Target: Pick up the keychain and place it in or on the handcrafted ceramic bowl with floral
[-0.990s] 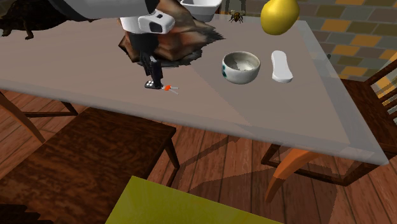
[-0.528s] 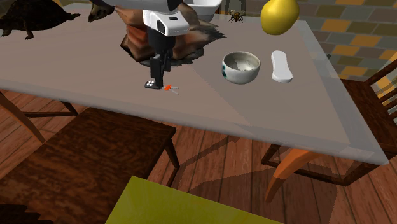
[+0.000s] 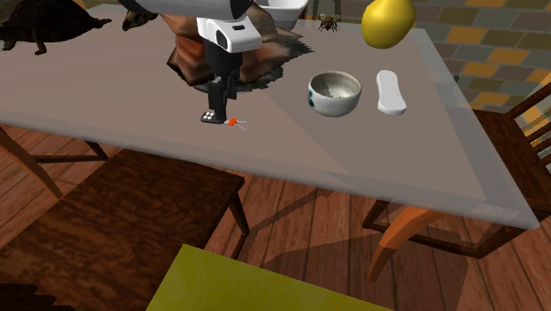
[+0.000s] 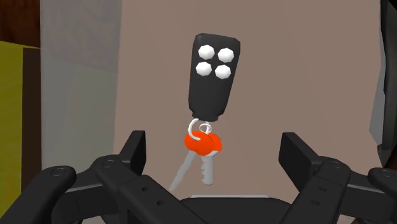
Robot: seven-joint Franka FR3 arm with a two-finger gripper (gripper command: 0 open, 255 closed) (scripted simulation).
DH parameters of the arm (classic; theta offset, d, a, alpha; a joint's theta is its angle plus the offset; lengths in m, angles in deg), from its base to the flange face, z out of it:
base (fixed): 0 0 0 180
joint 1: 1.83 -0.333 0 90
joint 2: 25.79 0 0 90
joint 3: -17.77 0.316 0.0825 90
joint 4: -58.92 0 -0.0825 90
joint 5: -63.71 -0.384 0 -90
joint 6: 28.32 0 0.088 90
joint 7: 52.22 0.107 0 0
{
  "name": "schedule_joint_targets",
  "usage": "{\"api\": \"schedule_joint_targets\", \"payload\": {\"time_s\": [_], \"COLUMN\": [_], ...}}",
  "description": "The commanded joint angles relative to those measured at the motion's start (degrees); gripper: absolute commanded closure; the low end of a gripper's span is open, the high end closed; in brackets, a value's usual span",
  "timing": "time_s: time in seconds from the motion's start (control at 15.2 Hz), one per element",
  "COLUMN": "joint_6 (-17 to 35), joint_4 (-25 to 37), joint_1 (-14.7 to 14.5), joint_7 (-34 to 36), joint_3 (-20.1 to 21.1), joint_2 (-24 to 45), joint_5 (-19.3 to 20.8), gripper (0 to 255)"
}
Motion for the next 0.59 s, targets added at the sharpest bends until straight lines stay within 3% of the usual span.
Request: {"api": "schedule_joint_targets", "payload": {"time_s": [0.0,0.13,0.2,0.53], "joint_6": [1.41,1.41,0.81,0.92], "joint_4": [-0.60,-0.60,-0.18,0.80], "joint_1": [-0.05,-0.08,-0.23,-0.54], "joint_7": [-0.21,-0.21,0.11,0.75], "joint_3": [-0.02,-0.05,0.09,0.20], "joint_2": [2.22,2.22,1.99,3.08], "joint_5": [-0.15,-0.16,-0.20,0.24], "gripper": [0,0,255,255]}}
